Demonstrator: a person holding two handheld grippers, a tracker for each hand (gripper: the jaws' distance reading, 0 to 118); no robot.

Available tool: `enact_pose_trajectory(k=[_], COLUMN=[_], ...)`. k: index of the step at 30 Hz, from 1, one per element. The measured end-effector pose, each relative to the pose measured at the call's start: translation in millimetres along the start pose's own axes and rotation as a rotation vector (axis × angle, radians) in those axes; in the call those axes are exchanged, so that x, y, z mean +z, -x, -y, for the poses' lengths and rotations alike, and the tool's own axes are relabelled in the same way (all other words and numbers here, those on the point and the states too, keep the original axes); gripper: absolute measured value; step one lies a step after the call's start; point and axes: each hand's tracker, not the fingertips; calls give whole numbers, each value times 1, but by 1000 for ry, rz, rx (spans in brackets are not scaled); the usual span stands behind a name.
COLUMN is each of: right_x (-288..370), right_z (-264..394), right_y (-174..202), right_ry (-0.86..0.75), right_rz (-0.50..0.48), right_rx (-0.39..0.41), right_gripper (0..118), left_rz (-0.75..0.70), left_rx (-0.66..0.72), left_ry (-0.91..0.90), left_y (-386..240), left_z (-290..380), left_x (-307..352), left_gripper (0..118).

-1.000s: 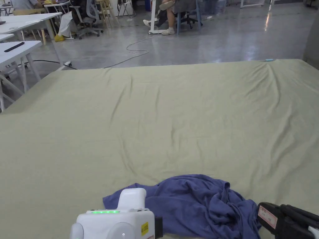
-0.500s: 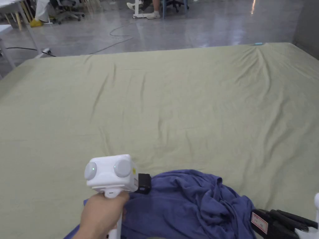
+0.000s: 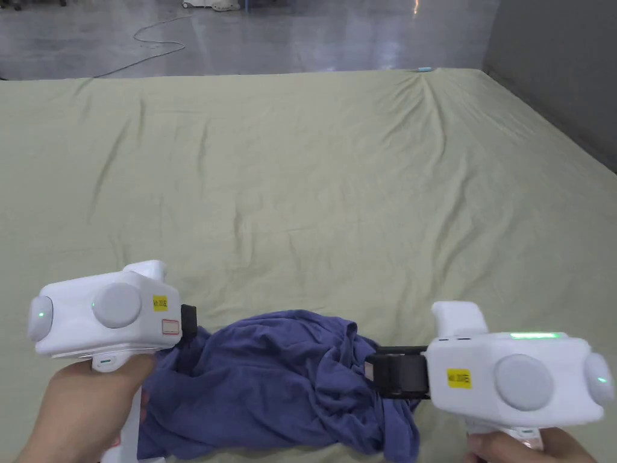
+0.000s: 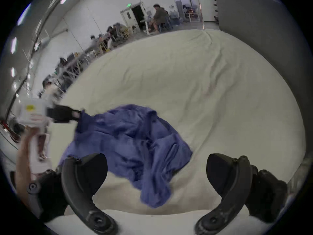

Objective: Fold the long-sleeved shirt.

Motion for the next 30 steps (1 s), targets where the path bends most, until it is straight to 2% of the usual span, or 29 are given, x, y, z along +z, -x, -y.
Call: enact_pose_trajectory(k=[1,2,3,4,5,8,10,12,15,19,24,27,30], right_x=[-14,-26,-34,-38,-40,-30,-9,19,75,144,213,247,273], right_z=[1,3,-1,-1,1,3,0,-14,-43,-97,-177,-231,-284], right_y=[1,3,9,13,16,20,15,22,29,37,60,74,88], right_ry=[53,104,141,155,161,158,115,20,-121,-272,-416,-465,-488], right_rz=[40,65,73,76,79,74,25,-4,2,-20,30,50,84], right_rx=[20,27,25,33,47,59,46,62,99,148,255,276,270], right_gripper=[115,105,82,46,21,21,19,18,18,18,18,18,18], left_rz=[-2,3,12,27,34,60,104,143,170,166,166,178,110], left_rx=[-7,-6,-1,13,25,55,89,104,110,101,127,134,106], left_ry=[-9,-14,-19,-24,-27,-53,-76,-108,-166,-298,-459,-545,-642], left_y=[-2,-2,-2,0,1,6,10,14,15,17,22,24,19], left_z=[1,2,3,3,5,5,4,-2,-16,-52,-115,-156,-196], left_x=[4,8,11,14,18,35,52,71,106,164,233,273,308], left_gripper=[0,0,0,0,0,0,0,0,0,0,0,0,0])
